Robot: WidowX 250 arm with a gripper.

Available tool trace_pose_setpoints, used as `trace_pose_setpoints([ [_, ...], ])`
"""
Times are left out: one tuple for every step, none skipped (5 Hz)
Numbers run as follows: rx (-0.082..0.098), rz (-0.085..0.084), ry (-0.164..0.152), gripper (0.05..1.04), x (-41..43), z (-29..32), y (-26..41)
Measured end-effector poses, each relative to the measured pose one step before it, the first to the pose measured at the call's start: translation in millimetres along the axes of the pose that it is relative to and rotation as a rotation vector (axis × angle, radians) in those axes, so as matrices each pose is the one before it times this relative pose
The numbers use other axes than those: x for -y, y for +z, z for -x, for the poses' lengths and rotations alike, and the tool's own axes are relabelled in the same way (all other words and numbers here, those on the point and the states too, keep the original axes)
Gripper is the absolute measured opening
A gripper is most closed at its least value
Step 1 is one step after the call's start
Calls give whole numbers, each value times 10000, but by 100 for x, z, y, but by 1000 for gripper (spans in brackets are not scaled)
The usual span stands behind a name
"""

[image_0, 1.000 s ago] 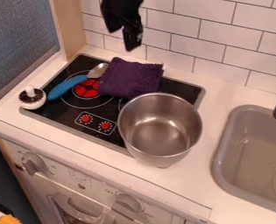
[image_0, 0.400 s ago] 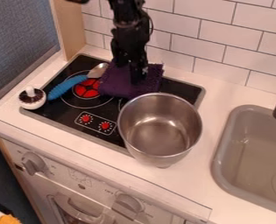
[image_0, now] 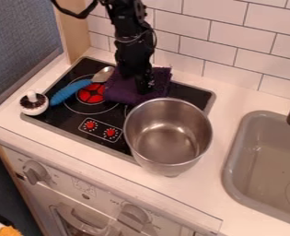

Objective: Move the cloth to the left side of the silver pot

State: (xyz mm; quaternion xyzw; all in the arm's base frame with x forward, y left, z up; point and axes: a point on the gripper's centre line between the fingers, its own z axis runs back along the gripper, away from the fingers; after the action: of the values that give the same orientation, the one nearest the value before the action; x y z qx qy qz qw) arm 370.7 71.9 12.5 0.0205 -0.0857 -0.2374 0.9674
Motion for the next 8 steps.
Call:
trace_pose_setpoints([
  [-159, -87, 324, 997, 1027, 3558, 684],
  [-314, -140, 330, 999, 589, 2385, 447],
  [-322, -89, 315, 999, 295, 1674, 221],
  [-168, -49, 765, 999, 195, 2920, 215],
  [-110, -105, 42, 999, 253, 1075, 97],
  [140, 115, 286, 999, 115, 451, -44],
  [60, 33, -234, 1001, -107, -318, -55],
  [117, 30, -137, 1001, -32, -220, 225],
])
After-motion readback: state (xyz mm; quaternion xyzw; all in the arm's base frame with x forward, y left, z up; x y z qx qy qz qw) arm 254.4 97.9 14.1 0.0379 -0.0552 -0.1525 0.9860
